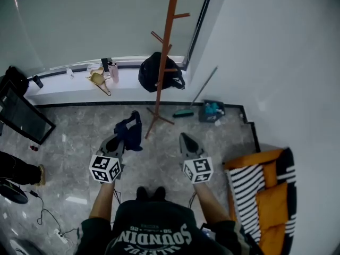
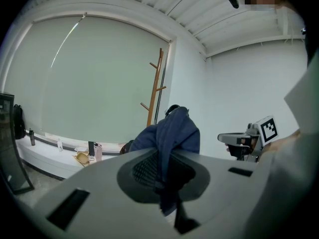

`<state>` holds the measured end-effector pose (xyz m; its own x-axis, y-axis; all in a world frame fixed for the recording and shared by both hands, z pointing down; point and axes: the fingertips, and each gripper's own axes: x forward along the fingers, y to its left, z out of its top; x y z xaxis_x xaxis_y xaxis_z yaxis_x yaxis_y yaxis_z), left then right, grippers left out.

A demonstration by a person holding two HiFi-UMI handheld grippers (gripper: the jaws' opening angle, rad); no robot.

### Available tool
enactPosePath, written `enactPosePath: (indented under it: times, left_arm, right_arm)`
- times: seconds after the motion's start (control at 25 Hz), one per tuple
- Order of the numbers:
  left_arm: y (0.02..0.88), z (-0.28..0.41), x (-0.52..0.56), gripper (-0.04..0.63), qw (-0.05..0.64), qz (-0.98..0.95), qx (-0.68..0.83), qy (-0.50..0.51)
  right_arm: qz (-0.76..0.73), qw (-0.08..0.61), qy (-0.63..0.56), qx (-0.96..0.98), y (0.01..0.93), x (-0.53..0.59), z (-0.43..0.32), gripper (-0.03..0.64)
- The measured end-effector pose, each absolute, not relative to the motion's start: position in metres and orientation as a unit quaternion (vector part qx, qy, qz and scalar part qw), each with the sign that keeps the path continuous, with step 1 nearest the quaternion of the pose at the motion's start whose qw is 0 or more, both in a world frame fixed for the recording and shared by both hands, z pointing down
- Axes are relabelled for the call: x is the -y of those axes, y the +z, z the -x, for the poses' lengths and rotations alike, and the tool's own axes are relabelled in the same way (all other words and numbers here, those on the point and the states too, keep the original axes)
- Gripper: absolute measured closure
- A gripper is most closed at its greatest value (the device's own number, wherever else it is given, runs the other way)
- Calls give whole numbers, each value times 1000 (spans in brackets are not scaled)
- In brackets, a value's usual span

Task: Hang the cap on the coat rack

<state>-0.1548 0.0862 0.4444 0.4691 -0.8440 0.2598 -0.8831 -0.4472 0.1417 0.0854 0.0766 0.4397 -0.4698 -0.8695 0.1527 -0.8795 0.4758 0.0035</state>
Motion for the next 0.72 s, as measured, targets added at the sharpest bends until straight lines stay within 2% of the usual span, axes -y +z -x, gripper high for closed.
enactPosePath:
  times: [0.72]
  left_arm:
    - [451,124,-39,586,144,-832,532,66]
  right_arm:
    - [-500,66,65,861,460,-27,-124,618]
